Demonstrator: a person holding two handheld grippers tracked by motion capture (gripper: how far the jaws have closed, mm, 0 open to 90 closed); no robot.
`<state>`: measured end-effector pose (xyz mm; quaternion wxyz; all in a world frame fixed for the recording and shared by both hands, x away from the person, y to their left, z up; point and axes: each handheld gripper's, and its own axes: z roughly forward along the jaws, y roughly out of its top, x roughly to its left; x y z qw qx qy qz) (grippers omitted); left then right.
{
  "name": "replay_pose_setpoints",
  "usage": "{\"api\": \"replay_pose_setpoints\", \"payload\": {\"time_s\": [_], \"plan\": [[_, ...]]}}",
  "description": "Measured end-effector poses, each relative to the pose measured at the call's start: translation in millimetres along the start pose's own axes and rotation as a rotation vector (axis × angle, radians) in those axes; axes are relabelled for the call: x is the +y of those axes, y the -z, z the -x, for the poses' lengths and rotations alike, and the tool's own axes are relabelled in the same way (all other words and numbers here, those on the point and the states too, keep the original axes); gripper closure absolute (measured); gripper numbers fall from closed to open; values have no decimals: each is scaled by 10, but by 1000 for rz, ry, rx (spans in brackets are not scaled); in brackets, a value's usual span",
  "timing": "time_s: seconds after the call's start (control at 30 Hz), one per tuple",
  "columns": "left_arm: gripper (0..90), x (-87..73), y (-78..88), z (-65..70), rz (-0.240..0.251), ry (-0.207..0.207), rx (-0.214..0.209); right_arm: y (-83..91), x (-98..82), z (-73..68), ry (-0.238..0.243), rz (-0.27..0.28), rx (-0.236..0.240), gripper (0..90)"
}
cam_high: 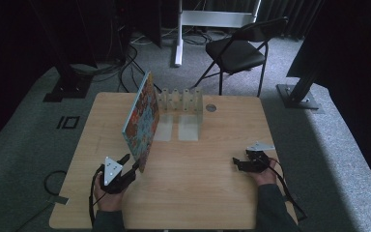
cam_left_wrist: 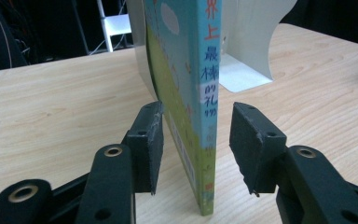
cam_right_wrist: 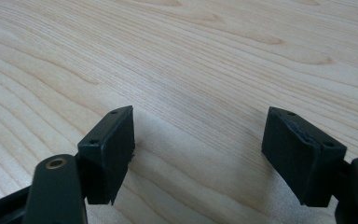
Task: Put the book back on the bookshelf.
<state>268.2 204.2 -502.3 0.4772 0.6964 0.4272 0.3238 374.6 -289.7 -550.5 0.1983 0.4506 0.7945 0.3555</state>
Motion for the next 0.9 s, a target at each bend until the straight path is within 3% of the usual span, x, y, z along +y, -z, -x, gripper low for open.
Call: {"api": "replay_pose_setpoints", "payload": {"time_s": [0.63,0.9], "plan": [[548,-160,150,-15,-43,28,1,-1,0,1,2,1,0,252],[542,-200,140,-69,-71,38,11,0,0,1,0,0,0,252]]}}
